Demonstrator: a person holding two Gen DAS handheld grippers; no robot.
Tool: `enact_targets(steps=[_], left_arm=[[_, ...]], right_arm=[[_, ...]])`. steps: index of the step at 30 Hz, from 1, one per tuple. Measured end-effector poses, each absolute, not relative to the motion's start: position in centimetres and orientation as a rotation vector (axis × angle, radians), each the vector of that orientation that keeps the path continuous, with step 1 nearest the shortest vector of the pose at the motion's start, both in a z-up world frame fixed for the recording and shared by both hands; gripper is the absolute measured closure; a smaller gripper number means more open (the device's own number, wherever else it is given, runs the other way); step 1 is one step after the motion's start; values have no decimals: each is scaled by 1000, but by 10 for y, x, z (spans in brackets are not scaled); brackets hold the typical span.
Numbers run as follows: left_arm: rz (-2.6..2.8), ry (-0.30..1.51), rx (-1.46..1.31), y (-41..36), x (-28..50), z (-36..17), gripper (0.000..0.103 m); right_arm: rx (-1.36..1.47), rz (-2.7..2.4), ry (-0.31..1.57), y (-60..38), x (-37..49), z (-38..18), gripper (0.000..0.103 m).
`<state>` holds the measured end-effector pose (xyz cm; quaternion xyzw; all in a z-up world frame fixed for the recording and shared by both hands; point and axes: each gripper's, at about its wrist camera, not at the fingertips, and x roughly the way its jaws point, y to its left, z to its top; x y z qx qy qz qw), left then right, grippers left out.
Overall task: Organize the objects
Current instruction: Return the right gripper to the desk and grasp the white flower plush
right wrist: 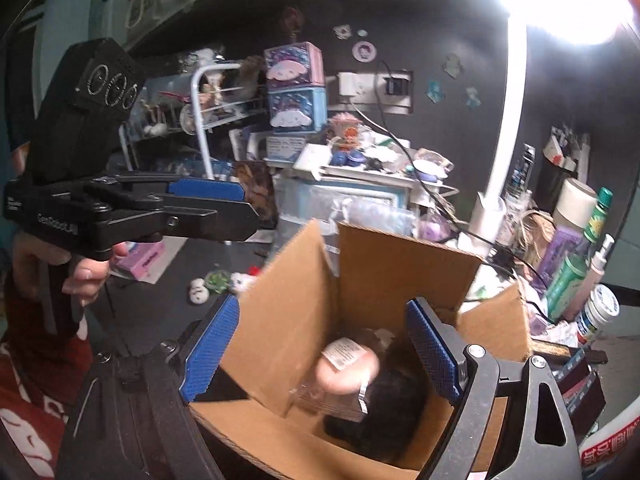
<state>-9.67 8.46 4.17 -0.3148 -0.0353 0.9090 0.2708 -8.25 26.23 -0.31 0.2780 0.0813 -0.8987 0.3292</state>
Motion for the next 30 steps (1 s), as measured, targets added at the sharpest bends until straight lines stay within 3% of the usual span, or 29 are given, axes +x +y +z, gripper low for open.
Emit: enact_targets(steps=[11, 19, 23, 30], left_arm=[[2664, -171, -852, -22, -47, 14, 24], [2713, -247, -931, -77, -22, -33, 24], [2707, -269, -966, -89, -15, -55, 24], [2656, -295, -1016, -95, -25, -76, 24]], right_arm=[[700, -2130, 272, 154, -50, -21, 20], [879, -2040, 199, 88, -67, -86, 21], [990, -2178, 203, 85, -95, -129, 33], [1074, -2367, 233, 94, -140, -164, 38]])
